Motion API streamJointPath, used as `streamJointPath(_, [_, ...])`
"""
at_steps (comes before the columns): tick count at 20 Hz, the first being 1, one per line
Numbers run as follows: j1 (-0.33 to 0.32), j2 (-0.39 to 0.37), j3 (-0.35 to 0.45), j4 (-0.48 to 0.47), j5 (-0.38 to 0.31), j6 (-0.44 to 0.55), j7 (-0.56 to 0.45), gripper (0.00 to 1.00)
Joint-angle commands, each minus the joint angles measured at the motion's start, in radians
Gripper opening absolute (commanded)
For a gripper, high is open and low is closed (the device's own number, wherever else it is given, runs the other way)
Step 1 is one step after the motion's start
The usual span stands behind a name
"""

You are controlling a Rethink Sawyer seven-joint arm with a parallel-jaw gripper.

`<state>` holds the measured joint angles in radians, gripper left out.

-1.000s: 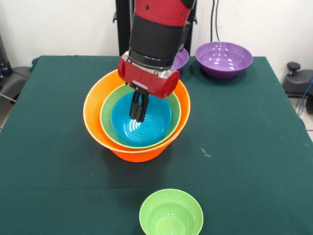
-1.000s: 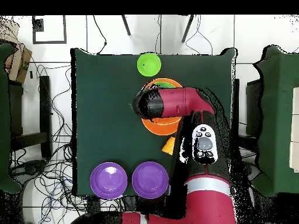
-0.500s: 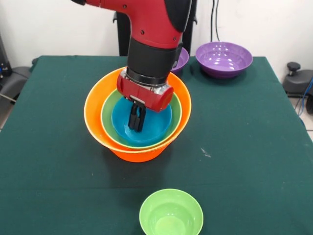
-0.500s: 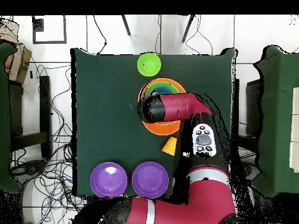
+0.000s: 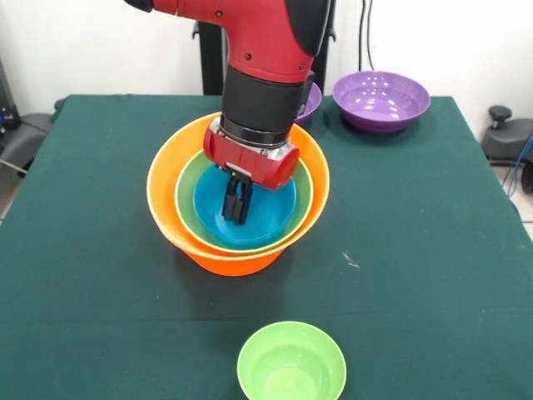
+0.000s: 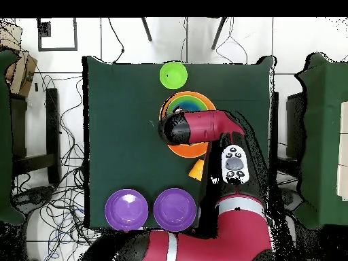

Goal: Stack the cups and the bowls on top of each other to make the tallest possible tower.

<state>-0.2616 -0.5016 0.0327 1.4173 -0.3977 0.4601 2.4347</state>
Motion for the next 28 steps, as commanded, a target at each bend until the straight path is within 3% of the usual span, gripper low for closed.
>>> streamJointPath(1, [0.017,-0.011,0.073,0.104,-0.066,-0.023,-0.095,0.0])
streamJointPath(15, [-0.017,-0.136,0.093,0.153,-0.048,0.113,-0.196,0.0])
streamJointPath(23, [-0.042,-0.135,0.116,0.155,-0.056,0.116,-0.216,0.0])
streamJointPath(28, [-0.054,-0.101,0.124,0.163,-0.07,0.063,-0.195,0.0])
